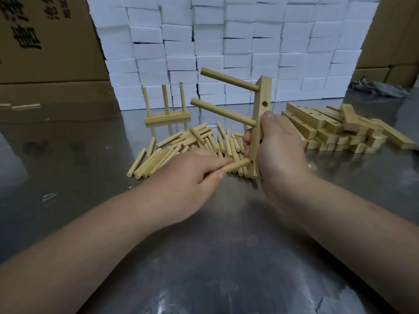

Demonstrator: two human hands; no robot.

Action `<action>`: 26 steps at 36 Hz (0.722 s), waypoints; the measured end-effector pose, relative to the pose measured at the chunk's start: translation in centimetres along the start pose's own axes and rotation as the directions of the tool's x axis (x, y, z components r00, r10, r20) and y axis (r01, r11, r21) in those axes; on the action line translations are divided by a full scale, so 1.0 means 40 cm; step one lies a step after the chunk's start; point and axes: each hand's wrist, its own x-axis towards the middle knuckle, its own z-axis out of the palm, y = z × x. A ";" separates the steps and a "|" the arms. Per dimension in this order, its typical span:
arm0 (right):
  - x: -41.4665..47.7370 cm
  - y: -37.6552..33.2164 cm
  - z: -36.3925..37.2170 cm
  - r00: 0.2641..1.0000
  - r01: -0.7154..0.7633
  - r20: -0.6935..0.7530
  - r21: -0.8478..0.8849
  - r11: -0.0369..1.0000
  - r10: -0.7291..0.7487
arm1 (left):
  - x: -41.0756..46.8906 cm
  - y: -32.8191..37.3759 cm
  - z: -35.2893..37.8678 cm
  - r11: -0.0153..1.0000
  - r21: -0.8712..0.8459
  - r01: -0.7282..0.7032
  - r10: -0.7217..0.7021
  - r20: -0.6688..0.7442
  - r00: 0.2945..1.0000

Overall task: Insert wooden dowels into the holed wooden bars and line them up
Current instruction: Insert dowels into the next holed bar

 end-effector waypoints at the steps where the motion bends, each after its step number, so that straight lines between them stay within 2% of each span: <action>1: -0.001 0.000 0.001 1.000 0.003 0.003 0.003 1.000 -0.003 | 0.000 -0.001 0.002 1.000 0.007 0.016 -0.015 -0.023 1.000; 4: -0.002 0.000 0.002 1.000 0.015 0.010 0.003 1.000 -0.015 | -0.003 -0.004 0.002 0.998 -0.046 0.038 -0.042 -0.087 0.995; 9: -0.004 -0.001 0.001 0.999 0.036 0.027 -0.024 0.999 -0.035 | -0.008 -0.001 -0.006 0.995 -0.093 0.023 -0.033 -0.101 0.994; 17: -0.014 -0.001 0.002 0.995 0.059 0.077 -0.052 0.997 -0.055 | -0.009 0.008 -0.004 1.000 -0.031 -0.007 0.005 -0.079 0.997; 26: -0.021 0.002 0.002 0.984 0.102 0.155 -0.079 0.992 -0.089 | -0.014 0.015 -0.001 0.989 -0.139 0.059 -0.078 -0.136 0.988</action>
